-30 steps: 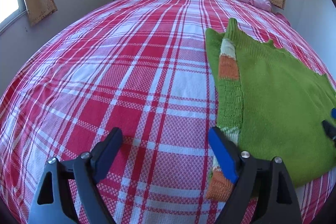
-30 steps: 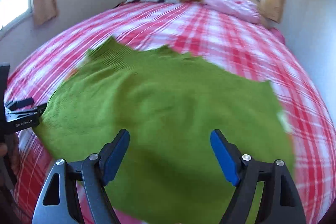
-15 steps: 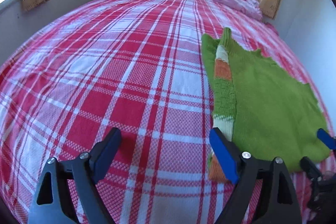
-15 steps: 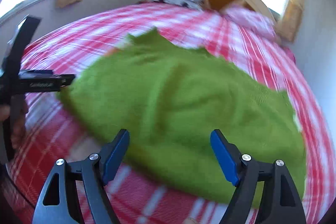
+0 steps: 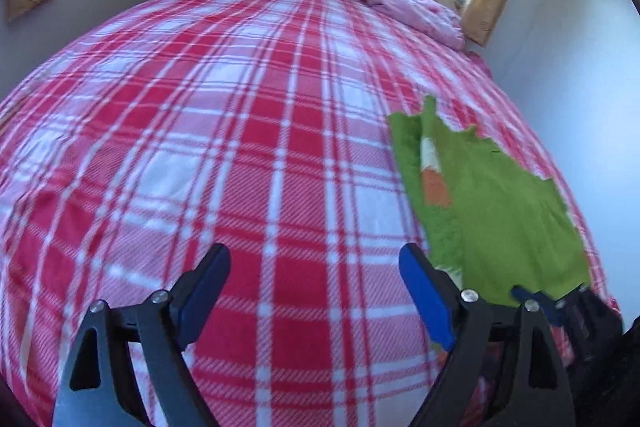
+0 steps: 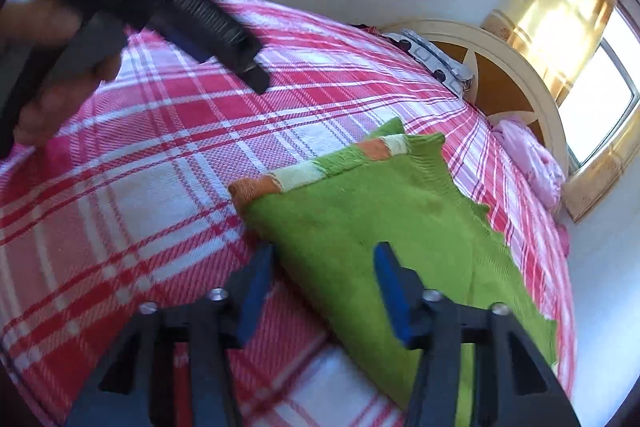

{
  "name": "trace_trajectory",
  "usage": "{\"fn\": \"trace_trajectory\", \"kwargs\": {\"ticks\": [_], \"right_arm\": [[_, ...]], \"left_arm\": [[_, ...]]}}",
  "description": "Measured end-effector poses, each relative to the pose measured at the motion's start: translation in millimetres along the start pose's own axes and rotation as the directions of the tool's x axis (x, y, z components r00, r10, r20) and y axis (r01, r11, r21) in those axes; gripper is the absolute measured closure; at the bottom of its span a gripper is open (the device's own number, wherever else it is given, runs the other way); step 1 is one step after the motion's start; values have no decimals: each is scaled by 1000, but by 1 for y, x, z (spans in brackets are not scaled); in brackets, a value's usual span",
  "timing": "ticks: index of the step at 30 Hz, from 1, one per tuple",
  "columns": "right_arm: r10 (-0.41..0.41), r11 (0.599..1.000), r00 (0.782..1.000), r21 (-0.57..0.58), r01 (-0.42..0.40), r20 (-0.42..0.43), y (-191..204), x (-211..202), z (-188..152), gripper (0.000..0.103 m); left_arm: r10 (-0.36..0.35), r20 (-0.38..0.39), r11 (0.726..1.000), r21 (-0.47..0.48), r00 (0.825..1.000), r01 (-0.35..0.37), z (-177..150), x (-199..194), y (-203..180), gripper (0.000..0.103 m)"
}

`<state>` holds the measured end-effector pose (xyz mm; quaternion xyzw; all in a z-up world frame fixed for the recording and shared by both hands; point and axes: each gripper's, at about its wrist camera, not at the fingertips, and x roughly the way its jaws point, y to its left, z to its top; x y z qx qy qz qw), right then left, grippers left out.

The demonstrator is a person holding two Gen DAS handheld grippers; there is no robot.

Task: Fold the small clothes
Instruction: 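Grasp the striped side edge of the folded sweater with both grippers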

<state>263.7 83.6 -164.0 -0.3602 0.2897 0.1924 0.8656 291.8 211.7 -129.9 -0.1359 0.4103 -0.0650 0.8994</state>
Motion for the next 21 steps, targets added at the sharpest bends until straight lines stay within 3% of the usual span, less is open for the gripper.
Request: {"fn": "trace_trajectory", "kwargs": {"ticks": [3, 5, 9, 15, 21], "right_arm": [[-24, 1000, 1000, -10, 24, 1, 7, 6, 3, 52], [-29, 999, 1000, -20, 29, 8, 11, 7, 4, 60], [-43, 997, 999, -62, 44, 24, 22, 3, 2, 75], [-30, 998, 999, -49, 31, 24, 19, 7, 2, 80], [-45, 997, 999, -56, 46, 28, 22, 9, 3, 81]], "left_arm": [[-133, -38, 991, -31, 990, 132, 14, 21, -4, 14], [-201, -57, 979, -46, 978, 199, 23, 38, -9, 14], [-276, -70, 961, -29, 959, 275, 35, 61, -26, 14], [-369, -97, 930, -29, 924, 368, 59, 91, -45, 16], [-469, -120, 883, -74, 875, 463, 74, 118, -50, 19]]}}
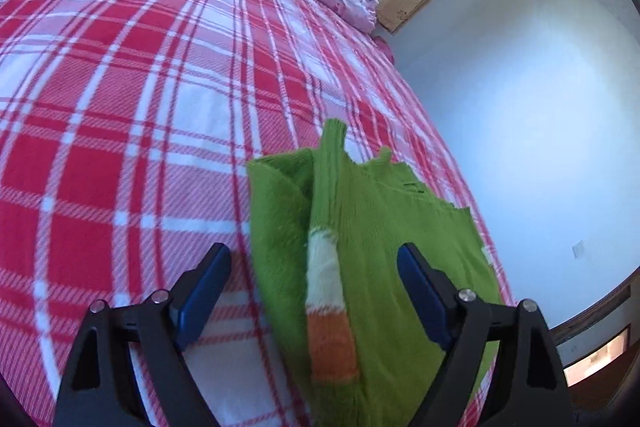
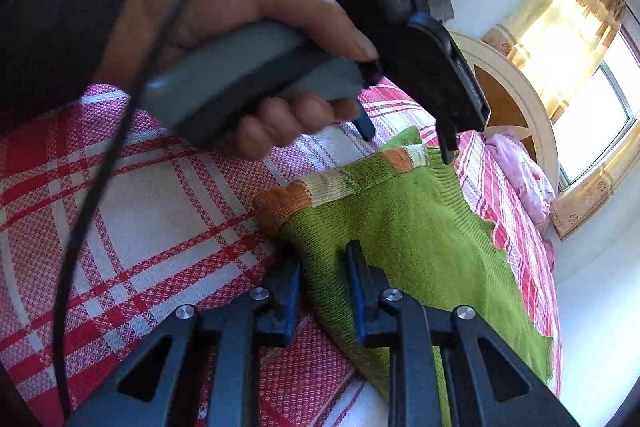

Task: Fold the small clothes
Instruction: 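Grasp the striped side edge of the folded sweater with both grippers, then lift the edge with both grippers and fold the sweater over onto itself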

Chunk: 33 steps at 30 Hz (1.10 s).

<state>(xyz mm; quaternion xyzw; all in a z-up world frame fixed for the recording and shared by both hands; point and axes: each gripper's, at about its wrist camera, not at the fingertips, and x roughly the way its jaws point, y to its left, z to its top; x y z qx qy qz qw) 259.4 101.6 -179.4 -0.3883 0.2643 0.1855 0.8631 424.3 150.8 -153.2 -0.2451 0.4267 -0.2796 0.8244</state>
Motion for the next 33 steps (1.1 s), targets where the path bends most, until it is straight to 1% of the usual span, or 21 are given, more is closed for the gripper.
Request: {"fn": "trace_trajectory", "kwargs": {"ticks": [1, 3, 5, 6, 7, 8, 9, 11, 14, 17, 22, 26, 30, 33], "right_arm": [[-1, 1000, 1000, 0, 1, 1, 0, 0, 0, 82], [5, 1000, 1000, 3, -5, -1, 1, 0, 0, 82], [11, 1000, 1000, 4, -11, -1, 4, -1, 1, 84], [15, 1000, 1000, 2, -15, -1, 4, -1, 1, 85], [20, 1000, 1000, 0, -20, 0, 4, -1, 2, 87], [24, 1000, 1000, 0, -24, 1, 4, -2, 2, 92], [26, 1000, 1000, 2, -26, 4, 4, -3, 2, 94], [40, 999, 999, 16, -41, 11, 2, -7, 3, 96], [79, 995, 996, 65, -82, 38, -8, -17, 3, 97], [115, 985, 991, 118, -123, 70, -18, -31, 0, 97], [159, 972, 983, 159, -173, 98, -25, -41, -6, 98], [196, 939, 969, 257, -229, 149, -51, -52, -14, 98], [183, 916, 964, 323, -239, 195, -71, -68, -26, 98], [172, 892, 960, 379, -248, 222, -91, -80, -37, 98]], "left_arm": [[-16, -3, 1000, -2, 1000, 16, 1, 2, 0, 25], [-28, -20, 1000, 1, 999, 28, 0, 7, 2, 29], [-34, -7, 999, 12, 999, 34, -2, 4, 1, 37], [-34, -8, 999, 4, 999, 34, -3, 4, 2, 57], [-51, -12, 999, -15, 999, 50, -5, 4, 7, 86], [-85, -13, 996, -41, 996, 85, -6, 4, 14, 91], [-91, -5, 994, -58, 996, 90, -7, 2, 18, 91], [-67, 8, 997, -35, 998, 67, -9, -2, 13, 91], [-52, 10, 997, -56, 999, 53, -12, -4, 14, 91], [-85, 31, 991, -98, 996, 88, -18, -13, 19, 91], [-131, 57, 978, -153, 990, 139, -26, -24, 20, 91], [-133, 69, 975, -170, 989, 143, -28, -26, 9, 91], [-152, 93, 971, -170, 984, 166, -23, -27, -8, 91], [-172, 118, 969, -158, 978, 190, -17, -27, -30, 91]]}}
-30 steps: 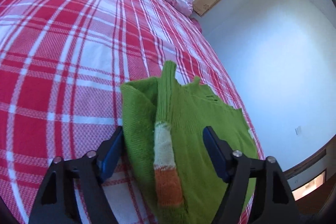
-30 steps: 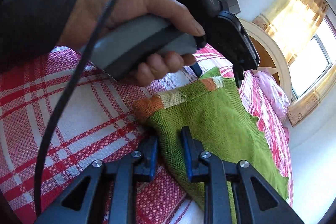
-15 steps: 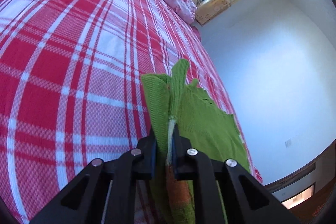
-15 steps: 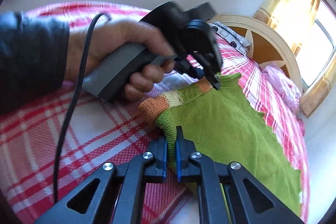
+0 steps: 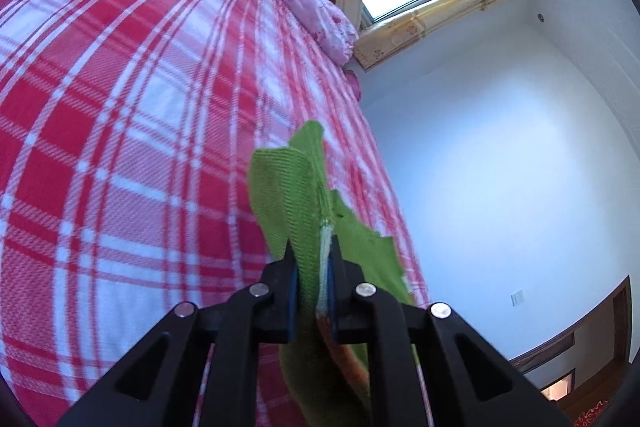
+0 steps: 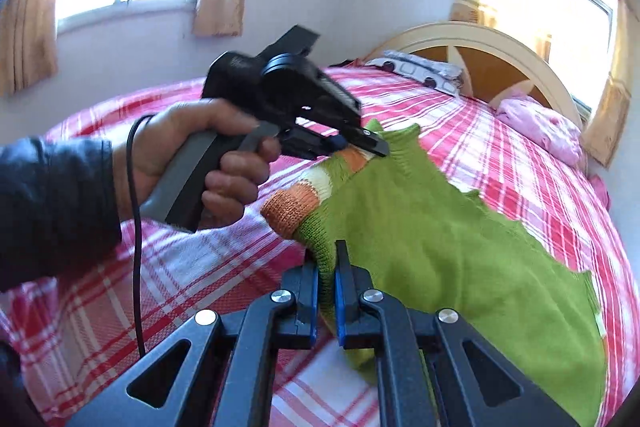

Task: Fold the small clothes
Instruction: 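Lift the edge with both grippers and fold the sweater over onto itself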

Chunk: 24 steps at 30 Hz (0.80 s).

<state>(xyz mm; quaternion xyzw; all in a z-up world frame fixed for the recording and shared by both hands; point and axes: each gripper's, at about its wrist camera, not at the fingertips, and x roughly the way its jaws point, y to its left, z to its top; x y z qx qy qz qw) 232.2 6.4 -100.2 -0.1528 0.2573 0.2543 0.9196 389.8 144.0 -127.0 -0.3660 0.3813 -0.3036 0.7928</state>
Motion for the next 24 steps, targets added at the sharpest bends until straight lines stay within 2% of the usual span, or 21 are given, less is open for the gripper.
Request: {"fn": "trace_trajectory", "kwargs": {"ticks": [10, 16, 24], "right_arm": [[-10, 979, 998, 205, -2, 60, -66, -40, -8, 98], [-23, 959, 998, 284, 4, 62, -101, -54, -25, 98], [-11, 917, 997, 398, -19, 74, -139, -72, -46, 98]], "left_arm": [[-11, 6, 997, 82, 1000, 11, -5, 37, -75, 91], [-18, -43, 992, 121, 999, 23, -10, 73, -103, 91], [10, -102, 984, 176, 995, 8, -21, 108, -140, 91]]}}
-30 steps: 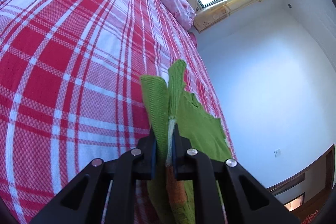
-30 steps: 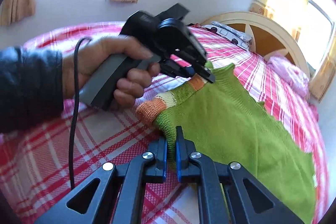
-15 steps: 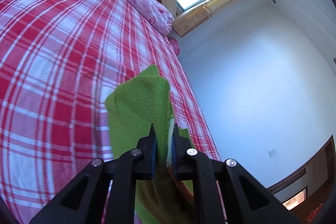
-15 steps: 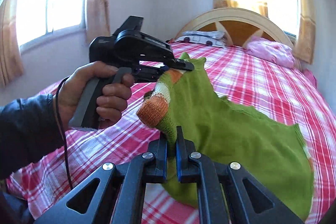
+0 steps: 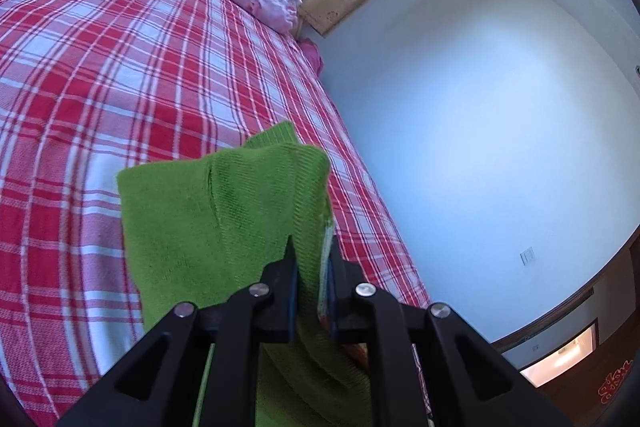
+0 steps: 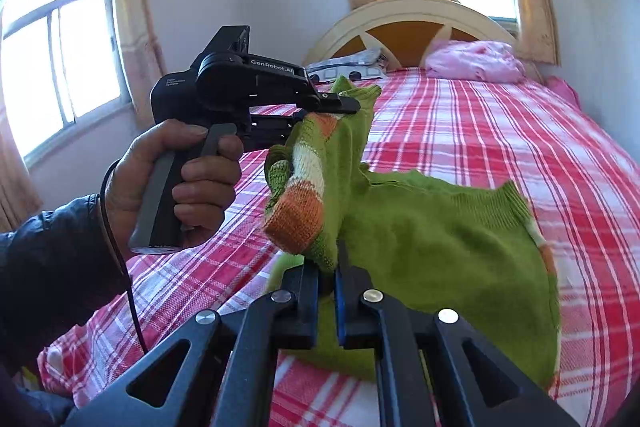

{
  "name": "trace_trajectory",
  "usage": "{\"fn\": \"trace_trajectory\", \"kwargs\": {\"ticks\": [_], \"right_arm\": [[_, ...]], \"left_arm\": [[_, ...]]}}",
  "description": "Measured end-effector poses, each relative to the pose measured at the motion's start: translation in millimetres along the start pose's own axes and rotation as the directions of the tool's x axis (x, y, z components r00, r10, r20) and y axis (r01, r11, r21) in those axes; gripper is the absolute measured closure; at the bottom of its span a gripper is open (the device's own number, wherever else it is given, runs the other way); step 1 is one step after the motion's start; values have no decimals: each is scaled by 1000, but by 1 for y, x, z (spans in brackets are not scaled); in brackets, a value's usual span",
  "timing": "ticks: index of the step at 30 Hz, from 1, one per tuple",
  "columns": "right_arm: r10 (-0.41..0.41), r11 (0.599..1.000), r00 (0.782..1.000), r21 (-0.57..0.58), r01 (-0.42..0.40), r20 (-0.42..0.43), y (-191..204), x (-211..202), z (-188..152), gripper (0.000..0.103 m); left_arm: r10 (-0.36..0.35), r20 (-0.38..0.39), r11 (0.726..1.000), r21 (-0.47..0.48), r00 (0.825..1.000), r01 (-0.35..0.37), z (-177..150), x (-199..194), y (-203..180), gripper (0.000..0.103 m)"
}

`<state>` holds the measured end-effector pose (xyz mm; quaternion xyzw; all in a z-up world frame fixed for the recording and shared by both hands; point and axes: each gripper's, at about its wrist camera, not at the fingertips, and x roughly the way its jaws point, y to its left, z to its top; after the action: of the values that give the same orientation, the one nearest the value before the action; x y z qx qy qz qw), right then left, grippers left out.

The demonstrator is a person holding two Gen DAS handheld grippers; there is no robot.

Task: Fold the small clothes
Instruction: 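Lift the edge with both grippers and fold the sweater over onto itself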

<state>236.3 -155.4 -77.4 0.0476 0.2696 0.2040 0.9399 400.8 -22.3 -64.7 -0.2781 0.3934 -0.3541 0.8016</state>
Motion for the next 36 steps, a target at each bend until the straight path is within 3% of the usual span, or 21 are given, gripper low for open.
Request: {"fn": "trace_trajectory", "kwargs": {"ticks": [12, 24, 36], "right_arm": [[0, 991, 1000, 130, 3, -24, -52, -24, -14, 98], [2, 971, 997, 240, 16, -74, -88, -33, -37, 98], [1, 938, 993, 343, 41, -122, -125, -33, -58, 98]], "left_arm": [[22, -85, 997, 80, 996, -15, -12, 51, -43, 91], [60, -160, 993, 113, 985, -42, -31, 95, -61, 91], [168, -204, 970, 209, 964, -125, -49, 135, -76, 91]]}}
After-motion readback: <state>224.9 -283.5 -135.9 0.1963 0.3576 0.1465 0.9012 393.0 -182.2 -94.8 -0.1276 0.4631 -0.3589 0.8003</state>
